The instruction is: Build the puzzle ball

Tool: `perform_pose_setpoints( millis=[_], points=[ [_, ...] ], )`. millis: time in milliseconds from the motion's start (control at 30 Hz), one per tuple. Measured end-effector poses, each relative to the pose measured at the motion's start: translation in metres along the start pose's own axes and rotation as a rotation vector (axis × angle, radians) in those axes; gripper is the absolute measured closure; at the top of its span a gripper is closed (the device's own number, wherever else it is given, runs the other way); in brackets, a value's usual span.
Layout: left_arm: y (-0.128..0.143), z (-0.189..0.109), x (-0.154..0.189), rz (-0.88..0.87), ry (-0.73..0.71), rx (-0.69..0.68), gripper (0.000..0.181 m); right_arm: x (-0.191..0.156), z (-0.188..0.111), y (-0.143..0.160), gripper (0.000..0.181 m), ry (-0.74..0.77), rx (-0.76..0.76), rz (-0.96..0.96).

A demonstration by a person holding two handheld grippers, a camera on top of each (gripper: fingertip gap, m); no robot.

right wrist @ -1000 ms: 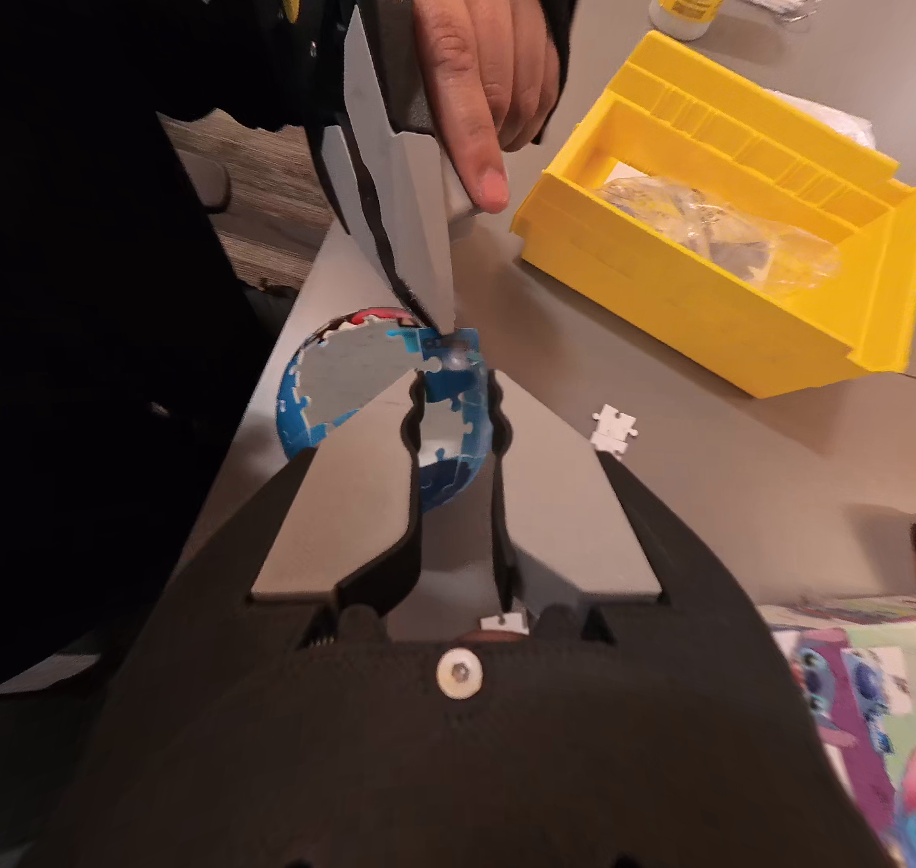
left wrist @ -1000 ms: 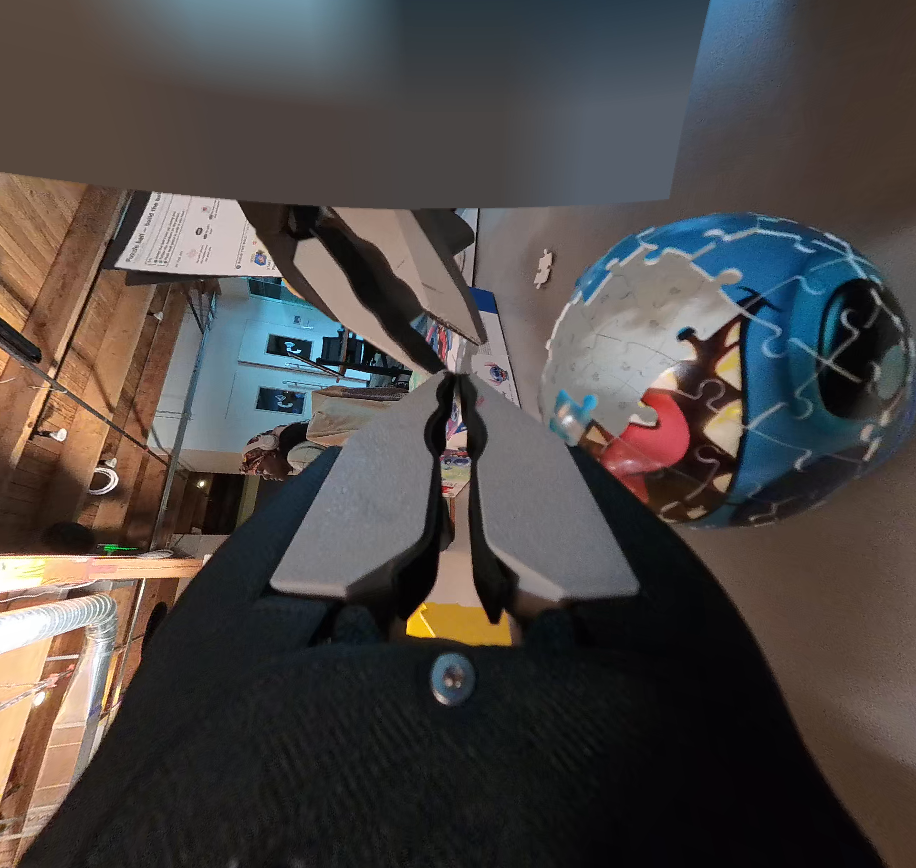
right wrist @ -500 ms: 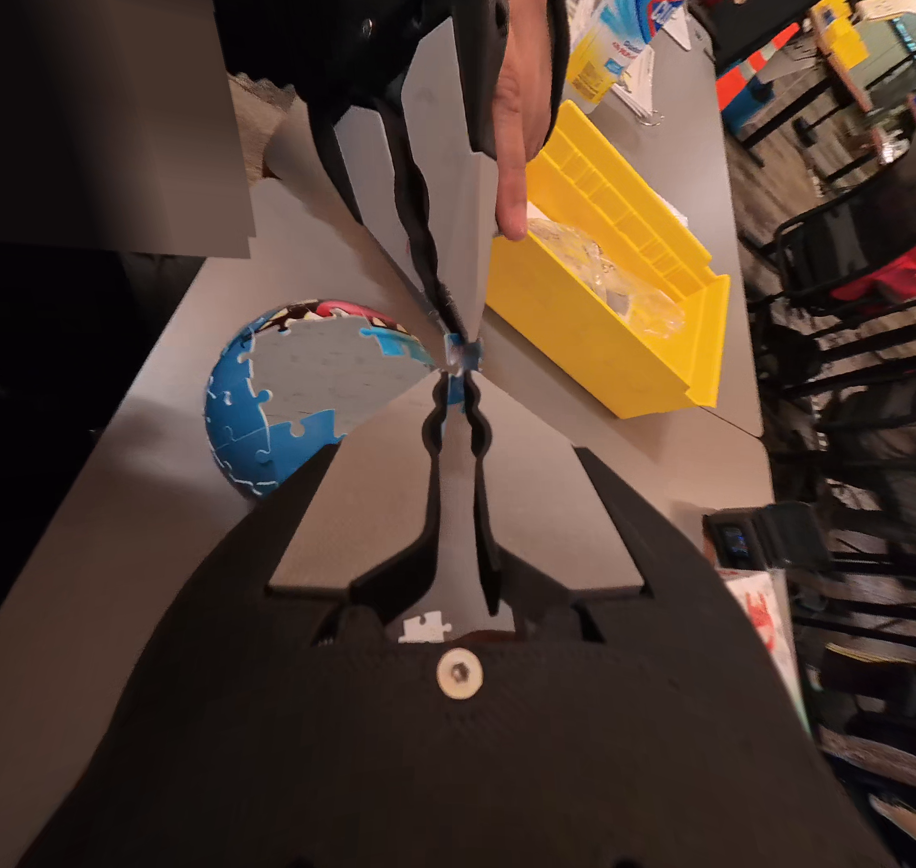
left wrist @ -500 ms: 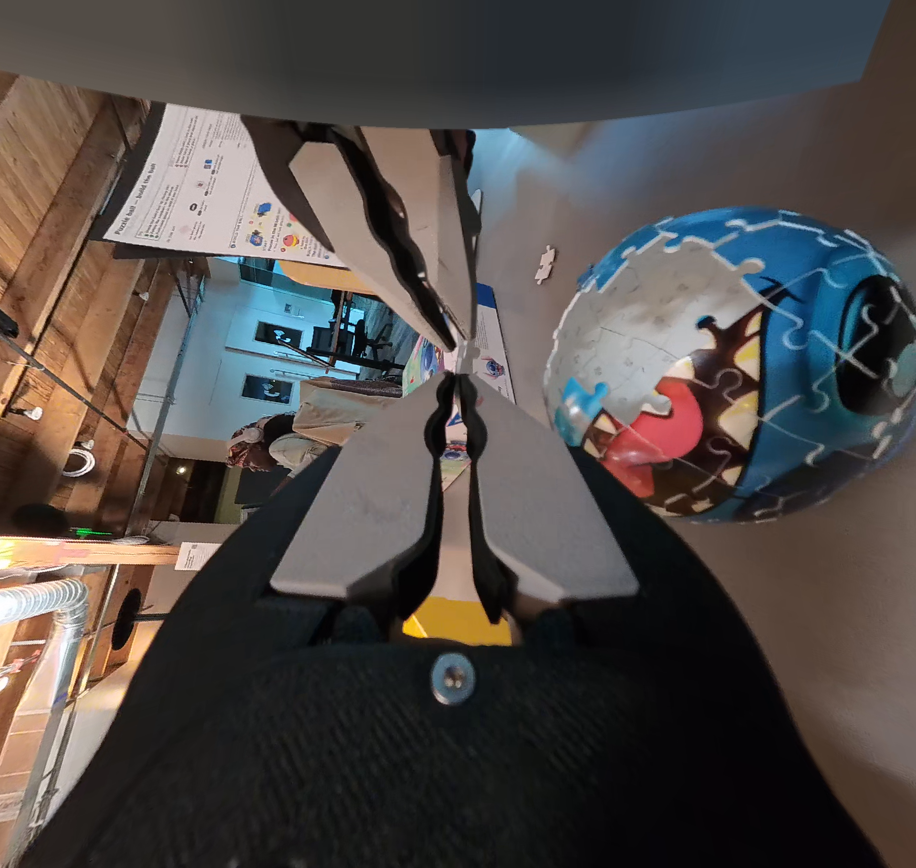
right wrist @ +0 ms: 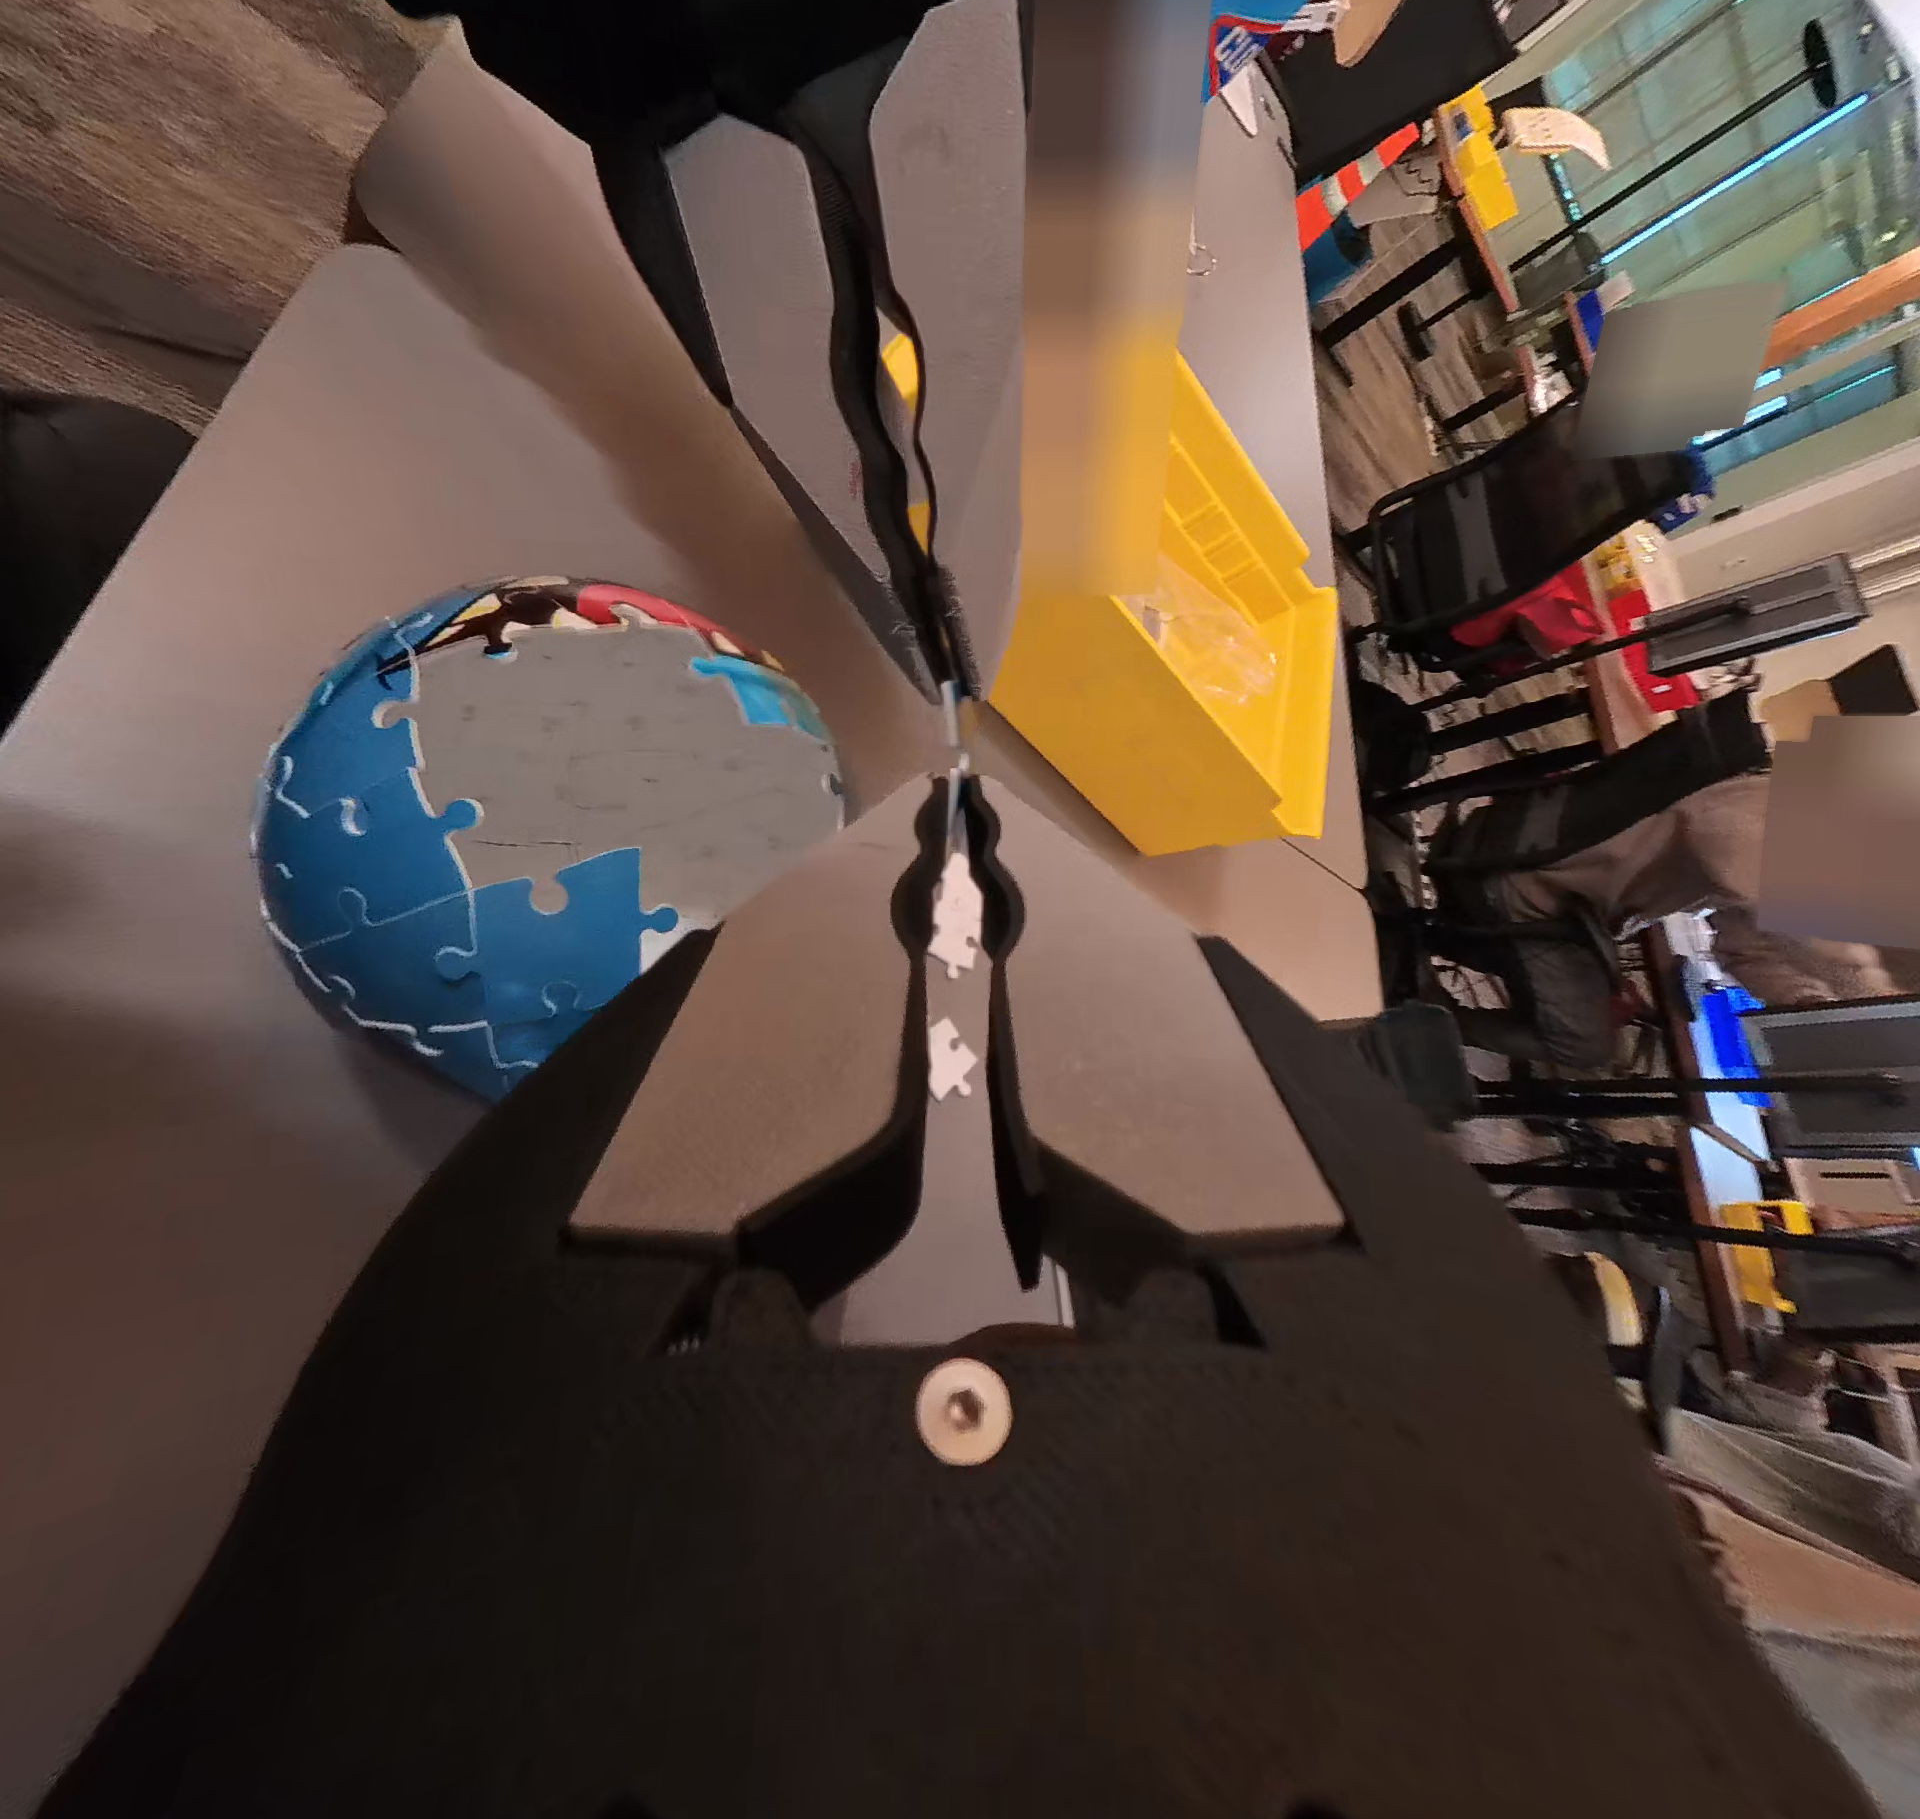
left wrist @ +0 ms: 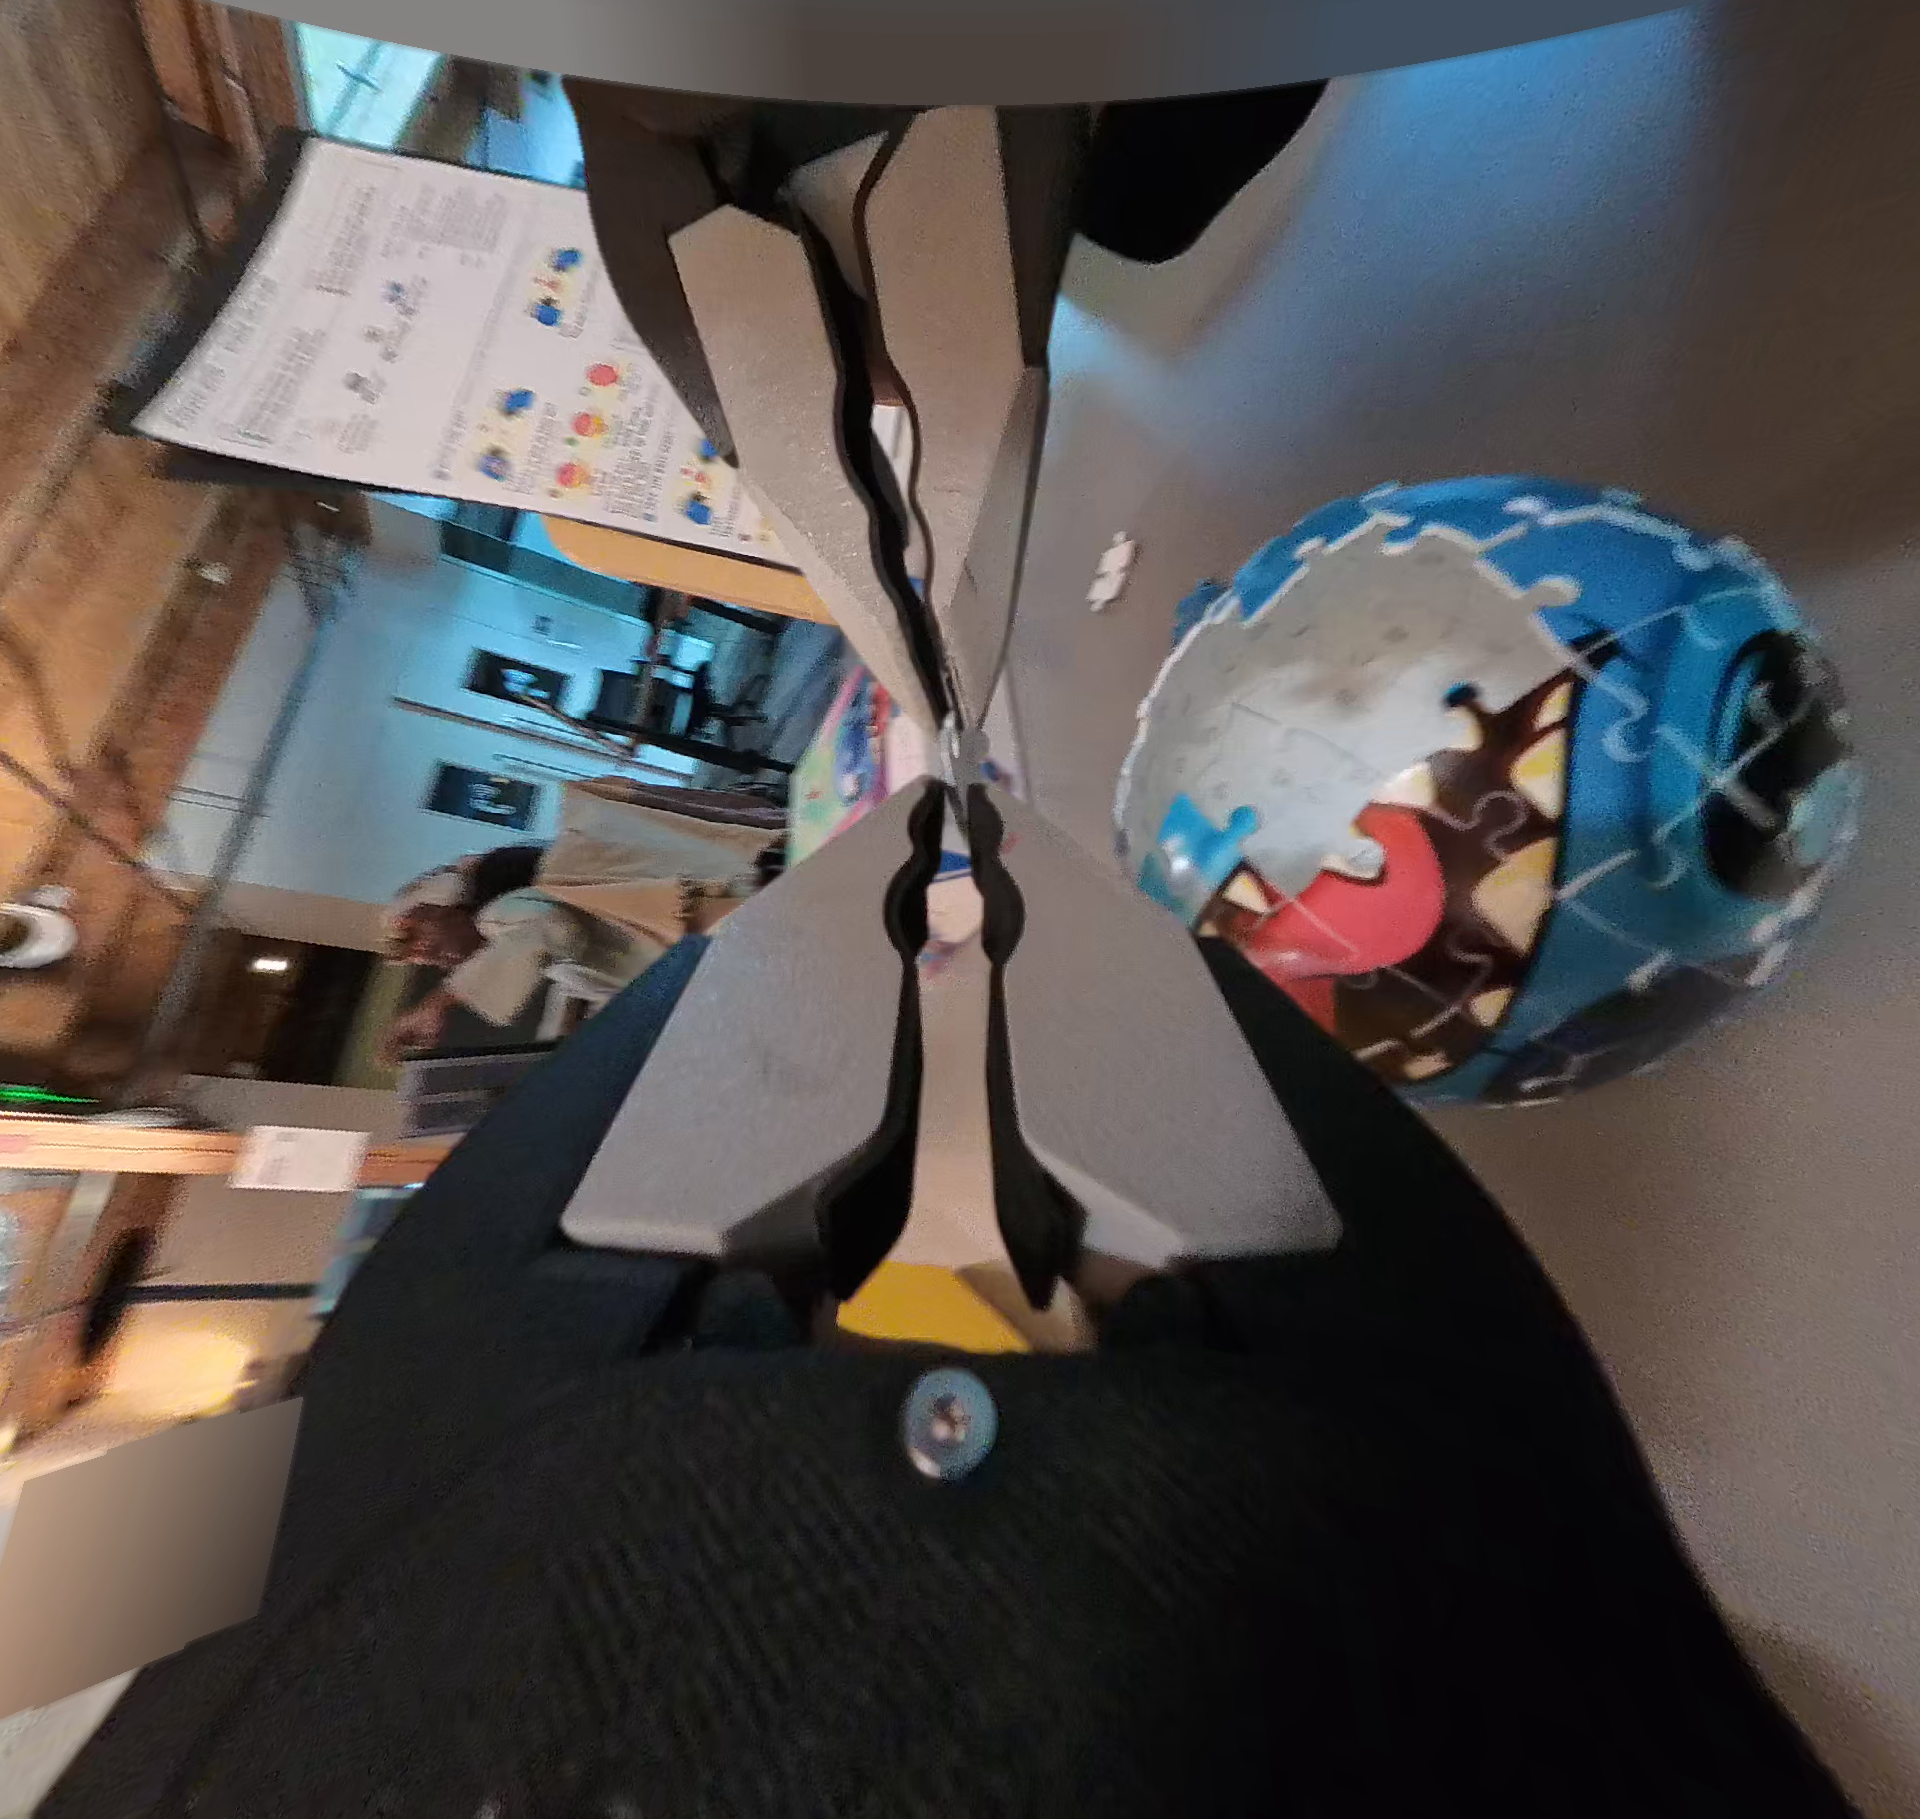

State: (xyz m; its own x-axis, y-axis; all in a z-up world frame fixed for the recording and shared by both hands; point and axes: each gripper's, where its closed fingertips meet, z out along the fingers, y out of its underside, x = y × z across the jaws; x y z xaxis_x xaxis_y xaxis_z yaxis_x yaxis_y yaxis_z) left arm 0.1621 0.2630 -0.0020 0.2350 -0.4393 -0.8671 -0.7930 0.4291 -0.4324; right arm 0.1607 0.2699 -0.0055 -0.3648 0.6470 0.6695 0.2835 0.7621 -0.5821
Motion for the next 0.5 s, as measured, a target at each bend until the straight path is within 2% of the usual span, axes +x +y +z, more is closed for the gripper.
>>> perform_pose_setpoints(
  millis=[67,200,300,500],
  points=[
    [-0.003,-0.004,0.003,-0.121,0.063,0.019,0.176,-0.002,0.001,0.003,0.181,0.017,-0.017,-0.031],
    [-0.002,-0.023,-0.007,-0.245,0.07,0.037,0.17,-0.007,0.0,0.008,0.181,0.014,-0.041,-0.091],
    [0.005,-0.038,-0.017,-0.39,0.08,0.029,0.181,-0.009,0.0,0.009,0.181,0.013,-0.052,-0.162],
    [0.03,-0.036,-0.011,-0.71,0.184,-0.07,0.181,-0.02,0.009,0.012,0.181,0.004,-0.115,-0.266]
  ],
)
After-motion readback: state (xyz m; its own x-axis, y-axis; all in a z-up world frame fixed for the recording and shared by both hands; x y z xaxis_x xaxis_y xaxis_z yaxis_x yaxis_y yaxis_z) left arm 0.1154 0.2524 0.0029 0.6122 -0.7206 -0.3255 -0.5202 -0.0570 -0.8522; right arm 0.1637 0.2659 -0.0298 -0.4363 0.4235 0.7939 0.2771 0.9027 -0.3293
